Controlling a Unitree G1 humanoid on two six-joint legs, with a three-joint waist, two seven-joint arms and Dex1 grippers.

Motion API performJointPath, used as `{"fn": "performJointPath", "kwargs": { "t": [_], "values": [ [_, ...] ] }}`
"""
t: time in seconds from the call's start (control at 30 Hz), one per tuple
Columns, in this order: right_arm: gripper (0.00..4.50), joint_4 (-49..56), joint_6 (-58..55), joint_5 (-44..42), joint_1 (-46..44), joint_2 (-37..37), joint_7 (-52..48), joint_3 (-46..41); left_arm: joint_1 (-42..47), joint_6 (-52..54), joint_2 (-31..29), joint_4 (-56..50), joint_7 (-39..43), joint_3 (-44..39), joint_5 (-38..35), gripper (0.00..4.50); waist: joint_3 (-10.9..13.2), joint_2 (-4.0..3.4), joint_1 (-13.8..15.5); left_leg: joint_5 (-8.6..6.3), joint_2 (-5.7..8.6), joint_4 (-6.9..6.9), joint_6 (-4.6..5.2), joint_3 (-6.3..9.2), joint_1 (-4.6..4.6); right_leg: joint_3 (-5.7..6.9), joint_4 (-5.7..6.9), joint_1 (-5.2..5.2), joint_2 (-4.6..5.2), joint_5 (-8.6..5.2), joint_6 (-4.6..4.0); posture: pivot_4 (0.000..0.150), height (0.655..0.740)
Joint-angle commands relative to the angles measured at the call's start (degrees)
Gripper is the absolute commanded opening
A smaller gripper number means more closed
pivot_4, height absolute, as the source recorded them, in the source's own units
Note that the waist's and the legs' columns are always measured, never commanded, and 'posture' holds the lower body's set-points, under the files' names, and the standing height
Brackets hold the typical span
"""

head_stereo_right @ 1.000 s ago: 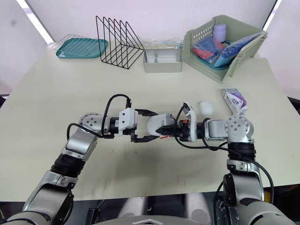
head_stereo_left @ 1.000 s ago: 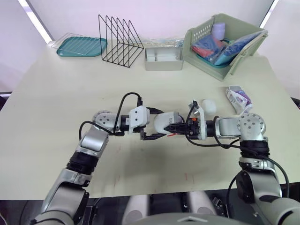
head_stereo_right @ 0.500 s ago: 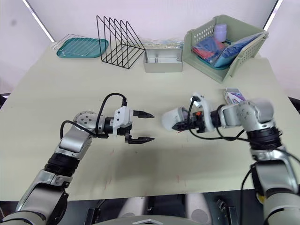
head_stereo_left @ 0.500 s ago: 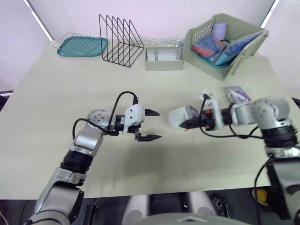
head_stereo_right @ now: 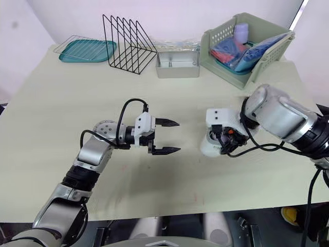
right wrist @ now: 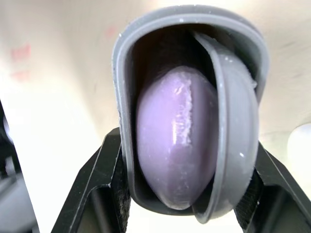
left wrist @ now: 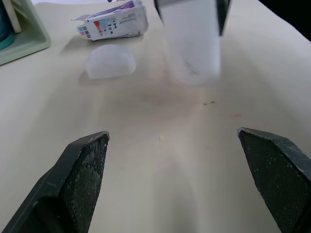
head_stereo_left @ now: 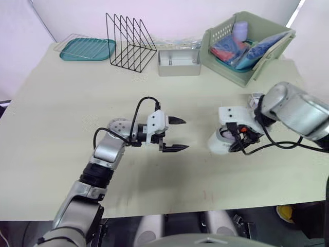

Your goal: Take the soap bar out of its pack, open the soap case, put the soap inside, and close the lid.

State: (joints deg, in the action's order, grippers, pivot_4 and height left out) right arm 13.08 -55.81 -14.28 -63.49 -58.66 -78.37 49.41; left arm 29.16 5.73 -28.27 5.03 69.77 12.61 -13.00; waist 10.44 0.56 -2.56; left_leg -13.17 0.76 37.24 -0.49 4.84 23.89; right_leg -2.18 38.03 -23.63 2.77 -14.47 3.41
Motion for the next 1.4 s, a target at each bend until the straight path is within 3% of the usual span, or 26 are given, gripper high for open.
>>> {"fn": "performJointPath", "kwargs": {
  "t": [0.03, 0.57, 1.4],
  "values": [
    [1.97, 4.0, -0.7, 5.2, -3.4, 4.2, 0.8, 0.5, -0.4, 3.7, 0.0, -5.3, 0.1, 0.4, -2.3, 4.50, 0.0, -0.02, 0.0, 0.00, -0.05, 0.00, 0.00, 0.02, -0.05, -0.02, 0.05, -0.01, -0.04, 0.00, 0.00, 0.150, 0.7400],
    [1.97, 1.0, 1.7, 19.4, -1.4, 10.7, 2.0, 4.9, 0.0, 10.6, 5.8, -8.0, -7.6, 3.9, -1.2, 4.50, 0.0, 0.01, 0.2, 0.01, 0.03, 0.14, -0.01, 0.11, -0.12, 0.01, 0.10, 0.11, 0.00, 0.05, 0.05, 0.150, 0.7400],
    [1.97, 0.2, 2.5, 23.2, 0.4, 12.9, -1.4, 1.7, 3.5, 1.7, 10.2, -0.1, -9.6, 5.7, 2.8, 4.50, -0.1, 0.04, 0.2, 0.02, 0.05, 0.16, -0.01, 0.11, -0.15, 0.01, 0.14, 0.14, 0.01, 0.06, 0.03, 0.150, 0.7400]
  ]
}}
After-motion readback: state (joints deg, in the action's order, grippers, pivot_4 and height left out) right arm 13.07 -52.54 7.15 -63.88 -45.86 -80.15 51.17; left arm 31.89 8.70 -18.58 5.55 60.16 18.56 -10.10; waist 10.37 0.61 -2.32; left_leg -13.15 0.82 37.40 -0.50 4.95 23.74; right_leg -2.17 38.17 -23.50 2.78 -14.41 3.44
